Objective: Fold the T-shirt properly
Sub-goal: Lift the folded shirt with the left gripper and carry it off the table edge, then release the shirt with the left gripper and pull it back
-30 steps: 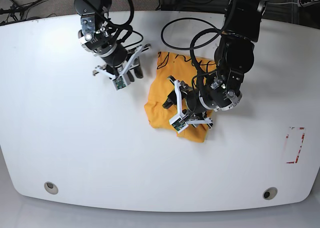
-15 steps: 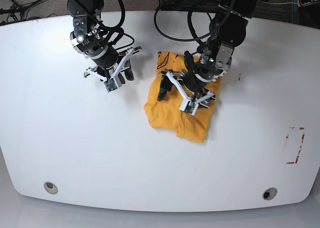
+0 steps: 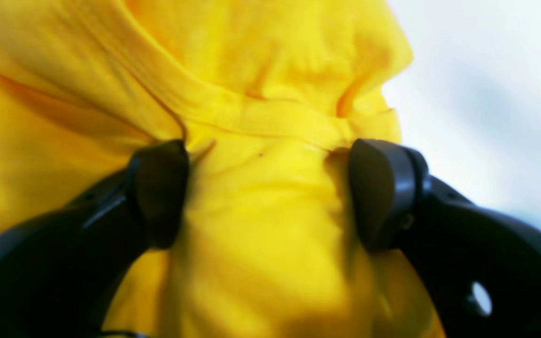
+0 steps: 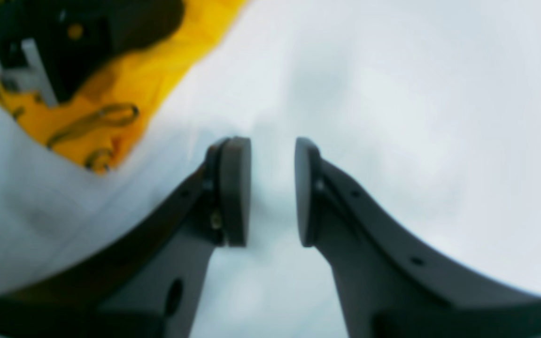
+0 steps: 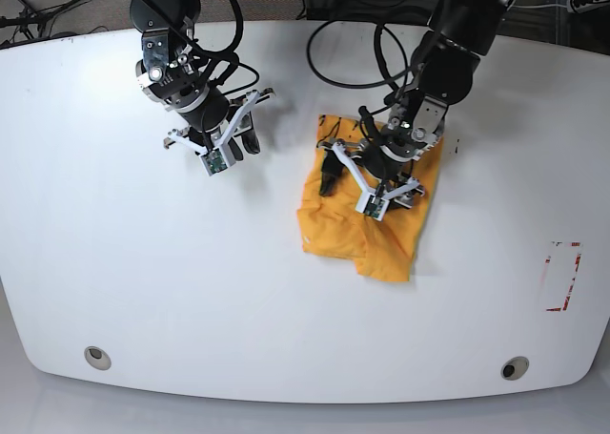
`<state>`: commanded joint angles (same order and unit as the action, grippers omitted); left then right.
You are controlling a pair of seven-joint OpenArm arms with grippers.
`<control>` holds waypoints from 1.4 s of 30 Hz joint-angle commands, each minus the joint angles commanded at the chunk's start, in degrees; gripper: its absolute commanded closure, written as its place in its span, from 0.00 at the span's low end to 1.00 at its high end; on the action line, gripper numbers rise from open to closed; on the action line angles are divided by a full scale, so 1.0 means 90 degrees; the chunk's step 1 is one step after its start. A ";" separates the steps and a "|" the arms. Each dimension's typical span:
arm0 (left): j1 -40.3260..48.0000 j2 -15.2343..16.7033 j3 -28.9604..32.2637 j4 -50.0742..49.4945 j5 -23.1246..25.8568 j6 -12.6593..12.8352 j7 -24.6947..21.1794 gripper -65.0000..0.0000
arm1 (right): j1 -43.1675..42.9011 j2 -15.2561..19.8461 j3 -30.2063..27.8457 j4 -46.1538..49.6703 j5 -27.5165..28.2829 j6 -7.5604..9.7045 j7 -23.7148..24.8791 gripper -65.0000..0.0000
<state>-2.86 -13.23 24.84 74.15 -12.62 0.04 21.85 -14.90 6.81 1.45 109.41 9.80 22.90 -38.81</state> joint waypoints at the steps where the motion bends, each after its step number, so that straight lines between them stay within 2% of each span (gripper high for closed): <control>1: 0.0029 -0.0107 0.0000 0.0010 -0.0010 0.0000 0.0010 0.22 | -0.0020 0.0000 0.0000 0.0010 0.0000 0.0000 0.0000 0.77; 4: 0.0264 -0.0703 0.0000 0.0107 -0.0010 -0.0010 0.0010 0.22 | -0.0039 0.0000 0.0000 0.0137 0.0000 0.0000 -0.0020 0.77; 8: 0.0361 -0.1260 -0.0010 0.0176 -0.0020 -0.0039 -0.0010 0.22 | -0.0098 0.0010 0.0000 0.0176 -0.0010 0.0000 -0.0020 0.77; 11: 0.0518 -0.1621 -0.0176 0.0186 -0.0020 -0.0274 -0.0010 0.22 | -0.0147 0.0010 0.0000 0.0225 -0.0010 0.0000 -0.0020 0.77; 14: 0.0733 -0.1963 -0.0674 0.0127 -0.0020 -0.0645 -0.0010 0.22 | -0.0205 0.0010 0.0000 0.0381 -0.0029 0.0000 -0.0020 0.77; 19: 0.0840 -0.2081 -0.1719 -0.0244 0.0039 -0.1407 -0.0010 0.22 | -0.0244 0.0010 -0.0010 0.0391 -0.0049 0.0000 -0.0020 0.77; 20: 0.0850 -0.2208 -0.2032 -0.0313 0.0098 -0.1700 -0.0010 0.22 | -0.0283 0.0010 -0.0010 0.0400 -0.0049 0.0000 -0.0020 0.77; 23: 0.0928 -0.2413 -0.2569 -0.0508 0.0225 -0.2286 -0.0010 0.22 | -0.0303 0.0000 -0.0029 0.0410 -0.0010 0.0000 -0.0020 0.77; 26: 0.0947 -0.2491 -0.2950 -0.0694 0.0322 -0.2657 -0.0010 0.22 | -0.0303 0.0000 -0.0029 0.0410 -0.0010 0.0000 -0.0020 0.77; 31: 0.0977 -0.2735 -0.3595 -0.0938 0.0547 -0.3048 -0.0010 0.22 | -0.0313 0.0000 -0.0039 0.0410 -0.0010 0.0000 -0.0020 0.77; 34: 0.0977 -0.2911 -0.3761 -0.1192 0.0586 -0.3321 -0.0010 0.22 | -0.0313 0.0000 -0.0039 0.0410 -0.0010 0.0000 -0.0020 0.77; 42: 0.0977 -0.3243 -0.4210 -0.1475 0.0576 -0.3653 -0.0010 0.22 | -0.0361 -0.0010 -0.0039 0.0410 -0.0010 0.0000 -0.0020 0.77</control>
<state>5.93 -42.42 -13.05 60.88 -7.43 -32.84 21.76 -18.15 6.73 1.10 113.10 9.71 22.90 -38.99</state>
